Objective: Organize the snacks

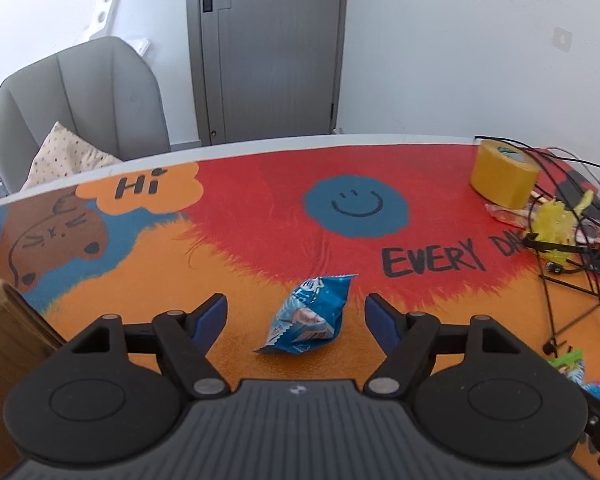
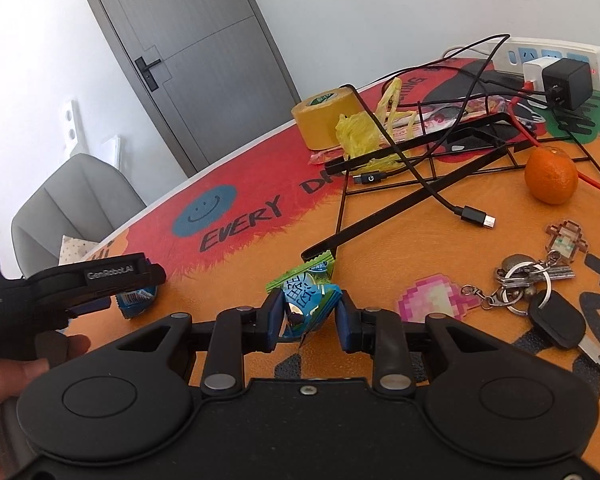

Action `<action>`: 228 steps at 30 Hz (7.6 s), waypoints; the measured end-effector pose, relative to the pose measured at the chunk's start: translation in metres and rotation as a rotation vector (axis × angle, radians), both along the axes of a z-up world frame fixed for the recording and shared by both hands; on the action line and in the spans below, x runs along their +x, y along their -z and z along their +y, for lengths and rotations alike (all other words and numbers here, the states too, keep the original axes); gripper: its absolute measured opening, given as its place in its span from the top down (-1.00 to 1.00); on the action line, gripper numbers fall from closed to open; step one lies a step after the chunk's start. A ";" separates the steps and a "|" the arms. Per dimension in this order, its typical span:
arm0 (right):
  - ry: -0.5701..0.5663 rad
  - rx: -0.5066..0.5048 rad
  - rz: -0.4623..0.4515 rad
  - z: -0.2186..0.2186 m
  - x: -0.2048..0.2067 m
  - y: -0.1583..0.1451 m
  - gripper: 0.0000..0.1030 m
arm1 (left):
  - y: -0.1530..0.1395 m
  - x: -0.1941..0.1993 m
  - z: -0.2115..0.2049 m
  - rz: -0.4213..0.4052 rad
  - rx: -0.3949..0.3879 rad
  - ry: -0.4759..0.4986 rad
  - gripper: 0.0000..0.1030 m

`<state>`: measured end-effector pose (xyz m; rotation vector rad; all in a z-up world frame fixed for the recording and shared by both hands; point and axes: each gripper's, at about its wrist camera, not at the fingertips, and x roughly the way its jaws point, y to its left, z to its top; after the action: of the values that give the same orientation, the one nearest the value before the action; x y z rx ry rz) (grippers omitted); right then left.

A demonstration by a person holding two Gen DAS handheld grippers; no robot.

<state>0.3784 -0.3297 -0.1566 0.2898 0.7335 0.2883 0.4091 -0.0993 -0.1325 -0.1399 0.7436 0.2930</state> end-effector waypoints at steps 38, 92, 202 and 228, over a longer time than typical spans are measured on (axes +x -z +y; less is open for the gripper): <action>-0.034 -0.015 -0.137 0.033 -0.076 -0.063 0.44 | -0.078 -0.120 0.001 -0.165 -0.081 0.107 0.41; -0.331 -0.026 -0.243 0.199 -0.170 -0.110 0.44 | -0.106 -0.278 0.166 -0.200 -0.134 -0.099 0.11; -0.262 -0.110 -0.301 0.076 -0.302 -0.180 -1.00 | -0.172 -0.422 0.132 -0.255 -0.012 0.096 -0.99; -0.276 -0.109 -0.293 0.078 -0.303 -0.178 -1.00 | -0.171 -0.423 0.129 -0.249 -0.012 0.104 -0.99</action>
<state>0.0752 -0.2516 0.0218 0.0393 0.4958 0.5388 -0.0136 0.0297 0.0383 -0.1453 0.5038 0.1681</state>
